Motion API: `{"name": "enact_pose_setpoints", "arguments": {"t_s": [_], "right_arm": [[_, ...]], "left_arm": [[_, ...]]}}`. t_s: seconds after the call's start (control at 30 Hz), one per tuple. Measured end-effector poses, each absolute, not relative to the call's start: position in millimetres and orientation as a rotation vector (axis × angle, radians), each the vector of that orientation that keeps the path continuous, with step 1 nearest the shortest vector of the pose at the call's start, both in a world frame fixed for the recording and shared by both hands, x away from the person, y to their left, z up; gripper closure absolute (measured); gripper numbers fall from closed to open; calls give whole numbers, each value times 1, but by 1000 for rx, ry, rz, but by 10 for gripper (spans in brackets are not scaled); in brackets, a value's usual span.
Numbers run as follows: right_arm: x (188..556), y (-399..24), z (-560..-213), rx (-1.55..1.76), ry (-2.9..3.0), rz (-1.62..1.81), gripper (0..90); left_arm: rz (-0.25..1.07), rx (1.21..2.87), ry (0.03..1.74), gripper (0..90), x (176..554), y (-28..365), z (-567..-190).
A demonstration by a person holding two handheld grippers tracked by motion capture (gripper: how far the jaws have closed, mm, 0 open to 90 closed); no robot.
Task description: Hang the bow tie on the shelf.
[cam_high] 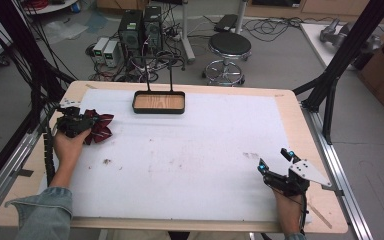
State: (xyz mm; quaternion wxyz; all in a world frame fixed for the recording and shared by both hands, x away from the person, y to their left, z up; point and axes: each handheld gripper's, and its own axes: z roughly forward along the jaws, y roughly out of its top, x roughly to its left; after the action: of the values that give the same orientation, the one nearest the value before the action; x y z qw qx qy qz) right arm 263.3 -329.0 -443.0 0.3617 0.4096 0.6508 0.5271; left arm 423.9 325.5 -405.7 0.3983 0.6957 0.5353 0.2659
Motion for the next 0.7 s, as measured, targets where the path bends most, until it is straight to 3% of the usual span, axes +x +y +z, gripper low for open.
{"name": "enact_pose_setpoints", "arguments": {"t_s": [0.33,0.7], "right_arm": [[263,-329,-443,1056,1676,1359,134],[264,-329,-443,1059,1678,1361,134]], "left_arm": [[589,1804,1100,658,428,304,-346],[456,1811,886,658,449,283,-314]]}}
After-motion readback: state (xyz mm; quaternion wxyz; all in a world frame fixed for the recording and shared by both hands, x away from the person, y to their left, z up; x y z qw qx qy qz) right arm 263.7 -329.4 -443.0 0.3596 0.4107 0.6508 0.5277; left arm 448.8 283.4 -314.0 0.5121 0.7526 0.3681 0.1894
